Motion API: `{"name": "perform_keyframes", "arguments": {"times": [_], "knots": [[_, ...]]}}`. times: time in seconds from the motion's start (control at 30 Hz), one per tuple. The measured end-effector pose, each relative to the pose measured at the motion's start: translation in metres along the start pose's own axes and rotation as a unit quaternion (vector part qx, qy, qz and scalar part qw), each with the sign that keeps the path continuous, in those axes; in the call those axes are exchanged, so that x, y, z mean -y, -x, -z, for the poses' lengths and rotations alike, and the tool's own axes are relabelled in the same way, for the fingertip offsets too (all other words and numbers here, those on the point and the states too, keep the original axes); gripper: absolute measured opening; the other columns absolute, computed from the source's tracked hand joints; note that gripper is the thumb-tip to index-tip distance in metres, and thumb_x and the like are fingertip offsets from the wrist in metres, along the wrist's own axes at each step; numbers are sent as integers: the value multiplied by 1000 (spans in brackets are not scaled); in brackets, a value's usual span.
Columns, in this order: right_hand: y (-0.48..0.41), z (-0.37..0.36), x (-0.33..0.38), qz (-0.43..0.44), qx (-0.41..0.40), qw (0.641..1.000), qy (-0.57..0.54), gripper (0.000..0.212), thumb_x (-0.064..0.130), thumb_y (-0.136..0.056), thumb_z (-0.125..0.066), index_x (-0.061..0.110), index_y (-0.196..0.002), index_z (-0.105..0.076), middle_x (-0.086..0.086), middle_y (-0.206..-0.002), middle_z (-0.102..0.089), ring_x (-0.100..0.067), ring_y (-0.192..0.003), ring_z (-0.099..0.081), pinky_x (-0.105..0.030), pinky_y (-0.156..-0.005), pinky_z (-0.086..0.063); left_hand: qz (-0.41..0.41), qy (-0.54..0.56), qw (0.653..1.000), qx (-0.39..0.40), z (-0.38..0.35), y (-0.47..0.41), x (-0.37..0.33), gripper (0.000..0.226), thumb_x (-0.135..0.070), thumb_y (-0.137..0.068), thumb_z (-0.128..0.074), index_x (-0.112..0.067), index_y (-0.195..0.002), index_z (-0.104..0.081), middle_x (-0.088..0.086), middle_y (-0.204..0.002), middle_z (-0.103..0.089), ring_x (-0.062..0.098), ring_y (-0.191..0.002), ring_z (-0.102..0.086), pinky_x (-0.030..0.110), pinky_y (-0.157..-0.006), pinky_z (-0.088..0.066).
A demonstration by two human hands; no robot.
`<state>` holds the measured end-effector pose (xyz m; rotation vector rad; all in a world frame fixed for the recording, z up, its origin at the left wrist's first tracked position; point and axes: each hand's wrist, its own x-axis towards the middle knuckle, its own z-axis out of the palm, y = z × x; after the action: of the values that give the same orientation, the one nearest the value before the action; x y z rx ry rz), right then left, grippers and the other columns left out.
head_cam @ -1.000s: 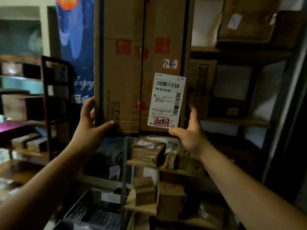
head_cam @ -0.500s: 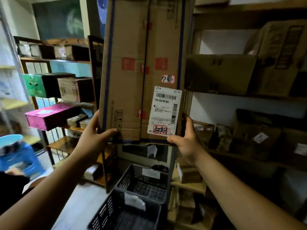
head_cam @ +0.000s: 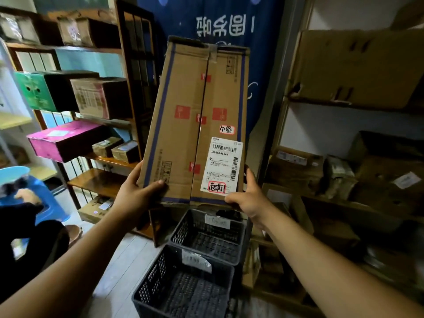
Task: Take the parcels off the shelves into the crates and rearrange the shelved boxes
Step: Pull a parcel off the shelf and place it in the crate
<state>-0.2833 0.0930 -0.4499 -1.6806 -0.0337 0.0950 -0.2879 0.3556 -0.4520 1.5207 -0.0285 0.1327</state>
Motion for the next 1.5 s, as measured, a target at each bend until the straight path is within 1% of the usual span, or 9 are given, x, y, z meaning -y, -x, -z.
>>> {"name": "perform_keyframes", "arguments": {"times": [0.27, 0.47, 0.7, 0.83, 1.0, 1.07, 1.23, 1.4, 1.5], "knots": [[-91, -9, 11, 9, -44, 999, -15, 66, 18, -92, -60, 23, -146, -23, -4, -131, -56, -19, -102, -61, -31, -75, -52, 65, -13, 998, -10, 9, -60, 32, 54, -13, -83, -67, -33, -129, -49, 9, -115, -65, 30, -98, -68, 55, -81, -55], [-135, -22, 8, -21, -80, 996, 25, 90, 26, -89, -65, 27, -151, -1, -5, -142, -46, -26, -123, -52, -49, -103, -42, 108, -30, 993, 41, 42, -81, 53, 51, -10, -84, -64, -30, -129, -49, 12, -114, -64, 30, -97, -68, 55, -81, -54], [-163, -59, 9, -51, -121, 990, 49, 101, 28, -83, -71, 27, -151, 3, -5, -143, -44, -26, -125, -48, -46, -106, -39, 121, -53, 987, 87, 92, -100, 55, 55, -8, -84, -63, -30, -132, -46, 13, -114, -62, 34, -99, -66, 54, -82, -54], [-176, -77, 15, -50, -137, 988, 48, 98, 27, -84, -70, 28, -151, 2, -7, -142, -46, -25, -121, -51, -39, -95, -42, 142, -59, 981, 119, 141, -106, 50, 50, -7, -78, -65, -33, -119, -53, 14, -113, -62, 32, -101, -65, 50, -84, -54], [-185, -96, 13, -56, -174, 981, 56, 100, 25, -84, -69, 28, -151, 6, -5, -144, -43, -27, -130, -44, -45, -107, -36, 176, -41, 965, 191, 199, -113, 48, 88, -28, -35, -95, -31, -116, -59, 14, -103, -69, 32, -96, -68, 39, -71, -58], [-187, -102, 11, -54, -189, 979, 56, 101, 23, -84, -70, 30, -150, 6, -5, -146, -41, -27, -131, -42, -46, -108, -36, 187, -51, 962, 193, 214, -116, 48, 79, -18, -49, -90, -32, -119, -57, 19, -108, -65, 32, -94, -69, 38, -68, -58], [-188, -110, 9, -67, -214, 972, 63, 100, 24, -80, -72, 36, -150, -1, -8, -144, -43, -31, -129, -45, -55, -104, -39, 219, -54, 951, 210, 252, -119, 48, 76, -12, -62, -84, -33, -128, -53, 23, -115, -62, 43, -101, -63, 59, -78, -53], [-190, -111, 8, -78, -253, 961, 85, 107, 26, -79, -74, 35, -150, 6, -8, -154, -26, -31, -136, -36, -51, -107, -36, 229, -92, 946, 212, 275, -119, 43, 97, -27, -32, -96, -37, -121, -56, 22, -113, -64, 45, -103, -62, 67, -89, -45], [-188, -114, 6, -87, -263, 956, 93, 108, 25, -78, -75, 37, -149, 5, -7, -156, -21, -33, -135, -37, -54, -103, -40, 230, -106, 944, 211, 285, -124, 37, 101, -27, -29, -96, -35, -121, -55, 22, -112, -64, 44, -103, -63, 65, -89, -45]]}}
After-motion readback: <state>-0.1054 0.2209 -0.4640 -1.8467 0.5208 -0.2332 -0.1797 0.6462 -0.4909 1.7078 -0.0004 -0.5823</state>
